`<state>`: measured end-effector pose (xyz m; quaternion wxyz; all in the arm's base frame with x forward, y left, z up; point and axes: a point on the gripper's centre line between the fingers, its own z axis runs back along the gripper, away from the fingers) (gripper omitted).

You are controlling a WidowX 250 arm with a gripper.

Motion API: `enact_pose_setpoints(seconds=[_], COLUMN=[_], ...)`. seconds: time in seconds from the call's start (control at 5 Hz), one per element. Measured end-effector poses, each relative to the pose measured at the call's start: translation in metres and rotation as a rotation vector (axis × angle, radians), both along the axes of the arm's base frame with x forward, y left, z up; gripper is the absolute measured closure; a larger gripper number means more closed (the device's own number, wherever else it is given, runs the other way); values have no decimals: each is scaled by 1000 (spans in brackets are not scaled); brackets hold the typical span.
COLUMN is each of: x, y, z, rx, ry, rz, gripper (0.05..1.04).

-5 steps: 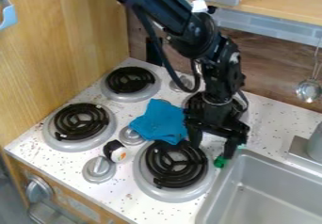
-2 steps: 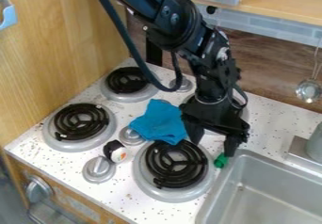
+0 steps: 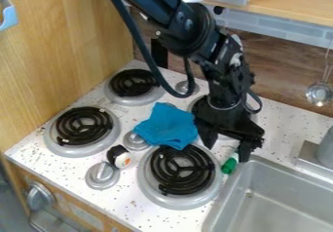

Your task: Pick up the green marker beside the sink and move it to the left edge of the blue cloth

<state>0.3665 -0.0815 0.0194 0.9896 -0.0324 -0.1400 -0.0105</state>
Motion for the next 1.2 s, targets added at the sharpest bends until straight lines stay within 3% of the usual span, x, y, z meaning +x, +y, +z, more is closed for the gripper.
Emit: enact_pose_setpoints(seconds=[0.6, 1.2], x=[35, 50], y=[-2, -4], z=[-21, -38], rx=[24, 41], ry=[16, 56], rz=[49, 79], gripper=[79, 79])
